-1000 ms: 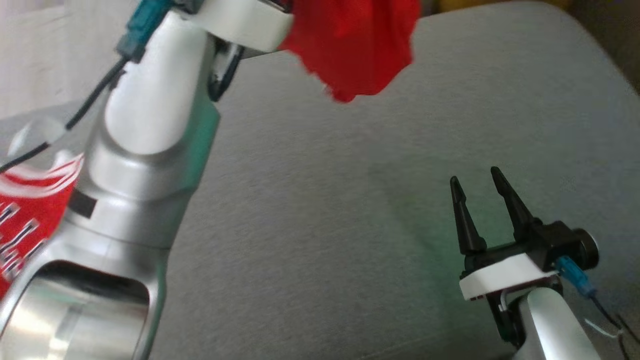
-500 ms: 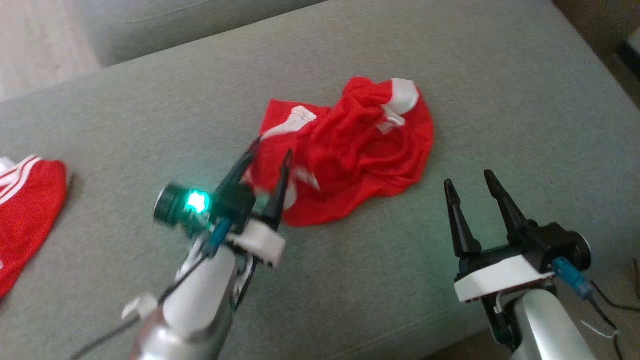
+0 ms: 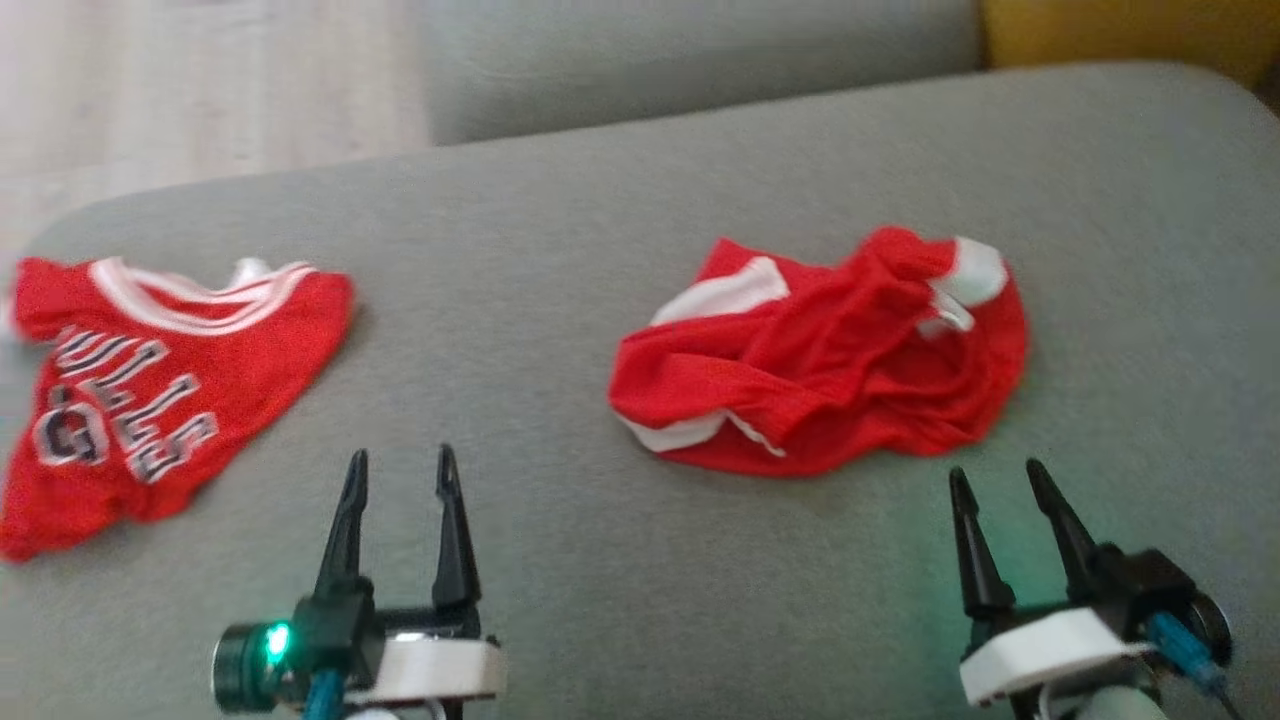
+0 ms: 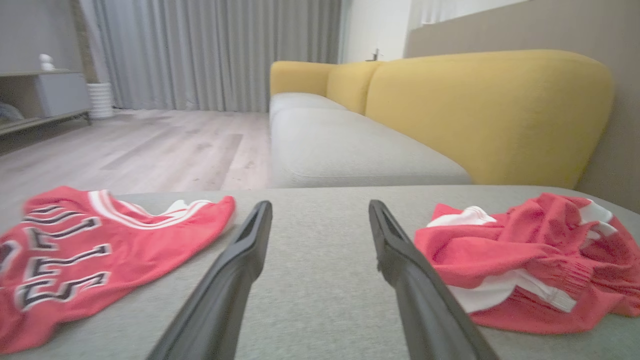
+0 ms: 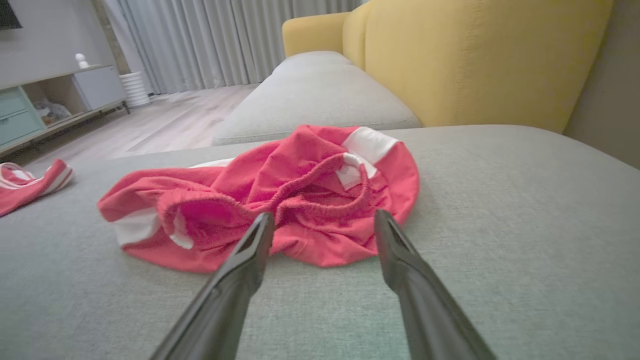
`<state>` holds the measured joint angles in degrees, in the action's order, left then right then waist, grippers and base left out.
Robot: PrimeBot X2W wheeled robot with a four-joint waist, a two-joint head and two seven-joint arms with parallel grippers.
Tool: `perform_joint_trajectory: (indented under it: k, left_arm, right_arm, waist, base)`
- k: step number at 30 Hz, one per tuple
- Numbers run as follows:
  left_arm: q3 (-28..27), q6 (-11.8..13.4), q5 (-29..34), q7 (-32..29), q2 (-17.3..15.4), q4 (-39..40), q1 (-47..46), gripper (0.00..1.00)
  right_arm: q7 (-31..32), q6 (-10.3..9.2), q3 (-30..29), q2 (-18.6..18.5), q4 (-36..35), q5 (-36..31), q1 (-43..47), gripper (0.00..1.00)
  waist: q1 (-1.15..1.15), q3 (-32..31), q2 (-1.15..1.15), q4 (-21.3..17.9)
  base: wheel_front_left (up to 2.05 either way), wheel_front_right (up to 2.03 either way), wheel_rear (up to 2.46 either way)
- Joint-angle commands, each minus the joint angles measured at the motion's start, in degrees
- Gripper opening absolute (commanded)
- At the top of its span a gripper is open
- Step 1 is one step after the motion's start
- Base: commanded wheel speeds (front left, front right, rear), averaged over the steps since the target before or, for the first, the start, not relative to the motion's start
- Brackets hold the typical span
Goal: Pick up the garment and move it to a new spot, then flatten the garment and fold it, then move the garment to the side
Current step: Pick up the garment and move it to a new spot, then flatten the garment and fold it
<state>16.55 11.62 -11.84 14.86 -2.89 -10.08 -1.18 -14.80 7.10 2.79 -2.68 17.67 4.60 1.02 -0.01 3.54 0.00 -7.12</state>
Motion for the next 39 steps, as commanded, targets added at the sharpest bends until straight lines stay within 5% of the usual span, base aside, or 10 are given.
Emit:
perform_joint_trajectory:
  k: [1, 12, 39]
  left_arm:
    - [-2.4, 1.2, 1.5, 0.1, 0.0, 4.6, 0.0, 1.00]
    - [-1.7, 0.1, 5.5, 0.1, 0.0, 5.7, 7.7, 1.00]
    - [-2.5, -0.6, 7.3, 0.1, 0.0, 4.0, 6.9, 1.00]
  right_arm:
    - [-0.2, 0.39, 0.3, -0.2, -1.8, -0.6, 0.1, 1.00]
    - [-0.2, 0.39, -0.2, -0.2, -7.8, -0.1, 5.9, 1.00]
    - [-0.2, 0.39, 2.0, -0.2, -8.9, -1.2, 6.2, 1.00]
  waist:
    - [0.01, -4.1, 0.00, 5.3]
    - [0.01, -7.6, 0.00, 10.2]
    - [0.01, -7.3, 0.00, 8.0]
  base:
    - [0.00, 0.00, 0.00]
    - [0.00, 0.00, 0.00]
    - [0.00, 0.00, 0.00]
